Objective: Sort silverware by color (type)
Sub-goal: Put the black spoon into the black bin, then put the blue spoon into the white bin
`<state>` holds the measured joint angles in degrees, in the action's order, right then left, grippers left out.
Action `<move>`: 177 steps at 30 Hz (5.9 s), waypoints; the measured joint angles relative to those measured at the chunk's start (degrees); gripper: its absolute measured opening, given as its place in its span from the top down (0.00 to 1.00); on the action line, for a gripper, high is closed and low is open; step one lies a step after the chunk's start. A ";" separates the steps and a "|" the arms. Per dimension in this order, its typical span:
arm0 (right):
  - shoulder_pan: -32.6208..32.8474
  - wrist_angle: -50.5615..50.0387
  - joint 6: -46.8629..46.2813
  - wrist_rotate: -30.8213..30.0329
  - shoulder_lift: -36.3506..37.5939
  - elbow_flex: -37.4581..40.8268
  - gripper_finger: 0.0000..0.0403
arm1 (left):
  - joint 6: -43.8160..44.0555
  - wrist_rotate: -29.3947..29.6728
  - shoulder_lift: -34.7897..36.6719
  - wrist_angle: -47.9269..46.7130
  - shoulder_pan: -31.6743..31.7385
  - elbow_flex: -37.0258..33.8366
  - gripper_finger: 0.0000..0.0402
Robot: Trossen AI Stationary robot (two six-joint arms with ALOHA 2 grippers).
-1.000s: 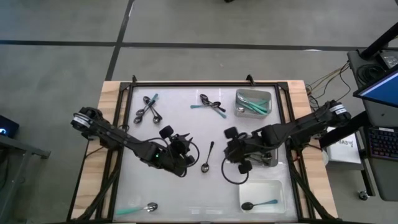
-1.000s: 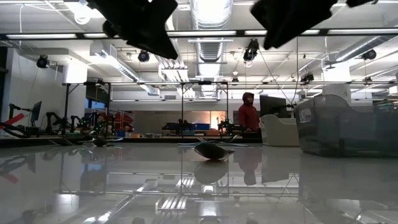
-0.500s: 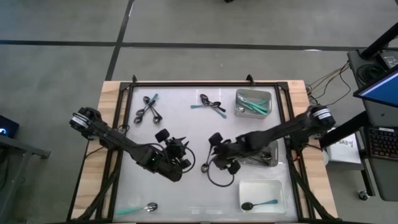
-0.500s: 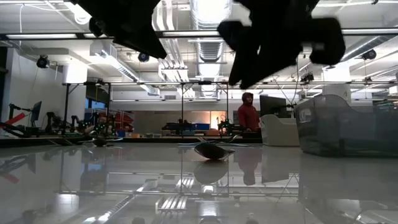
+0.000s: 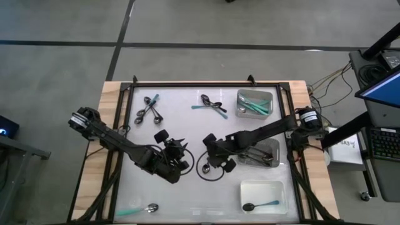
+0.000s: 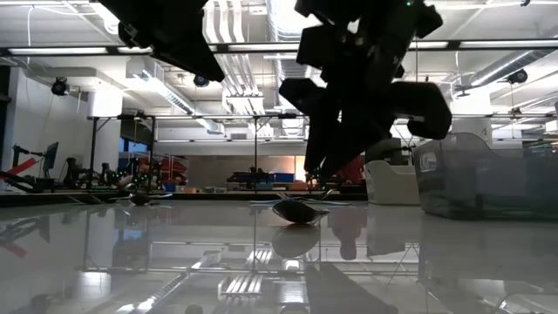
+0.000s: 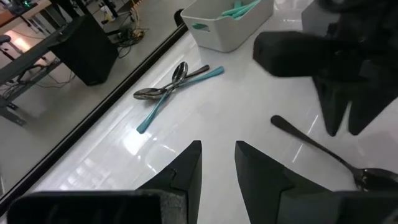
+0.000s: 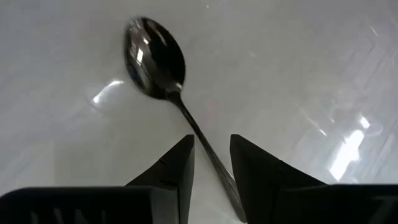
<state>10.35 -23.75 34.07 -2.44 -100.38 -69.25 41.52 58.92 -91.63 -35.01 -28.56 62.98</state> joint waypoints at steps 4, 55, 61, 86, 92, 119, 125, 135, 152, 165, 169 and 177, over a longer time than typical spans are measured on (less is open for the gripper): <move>-1.48 0.13 0.31 3.73 -0.02 -0.02 0.76 | 0.02 0.00 0.02 -0.79 -0.14 0.00 0.80; -4.63 -14.04 -8.11 7.20 -9.75 -11.00 0.98 | 6.25 0.37 0.04 -9.07 -0.21 -0.07 0.80; -5.26 -17.59 -9.48 6.78 -5.63 -11.04 0.98 | 9.32 0.15 0.04 -11.24 -0.21 -0.04 0.80; -0.25 -33.20 -46.77 0.35 25.21 4.78 0.98 | 12.06 -1.07 0.04 -12.31 -0.32 -0.11 0.80; 4.10 -33.17 -56.81 -0.56 32.09 14.91 0.97 | 12.04 -1.26 0.03 -12.69 -0.32 -0.09 0.80; 6.67 -32.71 -67.19 3.15 38.06 24.59 0.97 | 13.23 -8.98 0.02 -13.58 -0.32 -0.02 0.80; 6.67 -32.76 -66.40 4.46 38.08 24.59 0.97 | 13.26 -8.98 0.02 -13.98 -0.32 0.00 0.80; 6.54 -32.74 -67.50 4.44 36.83 24.59 0.97 | 13.48 -8.35 0.02 -14.10 1.86 0.00 0.80; 6.51 -32.36 -67.06 0.34 36.83 24.59 0.65 | 10.23 -4.37 4.87 -23.04 15.77 0.00 0.80; 6.15 -29.36 -70.40 -8.59 36.83 24.59 0.60 | 8.84 -4.37 9.89 -23.19 17.73 -0.02 0.80; 3.35 -25.68 -64.81 -10.92 36.83 24.59 0.61 | 7.02 -4.25 9.70 -23.26 17.98 -0.04 0.80; -10.94 -3.23 -46.46 -16.03 36.50 24.59 0.61 | 0.68 1.98 10.30 -23.51 20.51 -0.11 0.80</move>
<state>-0.59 -26.98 -12.39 -18.47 -63.88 -44.66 42.21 60.90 -81.33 -58.52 -8.05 62.87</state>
